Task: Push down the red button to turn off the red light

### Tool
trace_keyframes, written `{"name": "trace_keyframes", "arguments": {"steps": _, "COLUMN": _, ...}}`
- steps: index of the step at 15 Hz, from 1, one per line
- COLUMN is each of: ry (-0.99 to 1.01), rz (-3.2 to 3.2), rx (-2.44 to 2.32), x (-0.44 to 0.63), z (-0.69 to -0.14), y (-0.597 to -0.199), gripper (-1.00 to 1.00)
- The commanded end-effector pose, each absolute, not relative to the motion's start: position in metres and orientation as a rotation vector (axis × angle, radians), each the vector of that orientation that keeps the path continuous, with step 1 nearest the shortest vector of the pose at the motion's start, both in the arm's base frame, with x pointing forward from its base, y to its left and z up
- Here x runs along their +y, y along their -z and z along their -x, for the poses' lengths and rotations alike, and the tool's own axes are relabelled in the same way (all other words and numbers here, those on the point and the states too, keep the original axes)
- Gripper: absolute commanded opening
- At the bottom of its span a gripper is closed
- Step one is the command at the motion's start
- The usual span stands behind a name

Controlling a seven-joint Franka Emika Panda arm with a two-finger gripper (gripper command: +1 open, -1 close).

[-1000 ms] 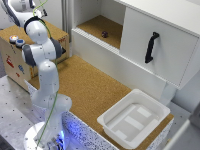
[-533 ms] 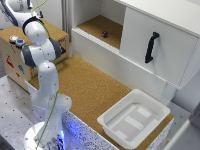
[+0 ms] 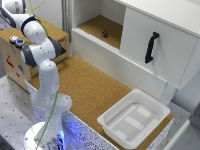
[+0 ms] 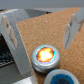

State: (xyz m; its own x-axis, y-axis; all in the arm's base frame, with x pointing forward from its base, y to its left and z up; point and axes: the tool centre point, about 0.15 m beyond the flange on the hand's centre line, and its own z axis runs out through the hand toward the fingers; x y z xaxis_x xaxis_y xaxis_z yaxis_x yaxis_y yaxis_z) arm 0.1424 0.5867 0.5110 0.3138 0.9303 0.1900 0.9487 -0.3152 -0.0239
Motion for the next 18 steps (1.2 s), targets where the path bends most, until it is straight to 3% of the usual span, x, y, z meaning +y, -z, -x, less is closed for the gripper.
{"name": "trace_keyframes", "arguments": {"steps": 1, "ry": 0.184, "rz": 2.496, "rx": -1.906, "x": 0.622, "z": -0.137, "y": -0.502, "gripper": -1.0}}
{"name": "trace_keyframes", "arguments": {"steps": 18, "ry": 0.084, "rz": 2.547, "rx": -1.903, "x": 0.629, "z": -0.163, "y": -0.443, "gripper": -1.0}}
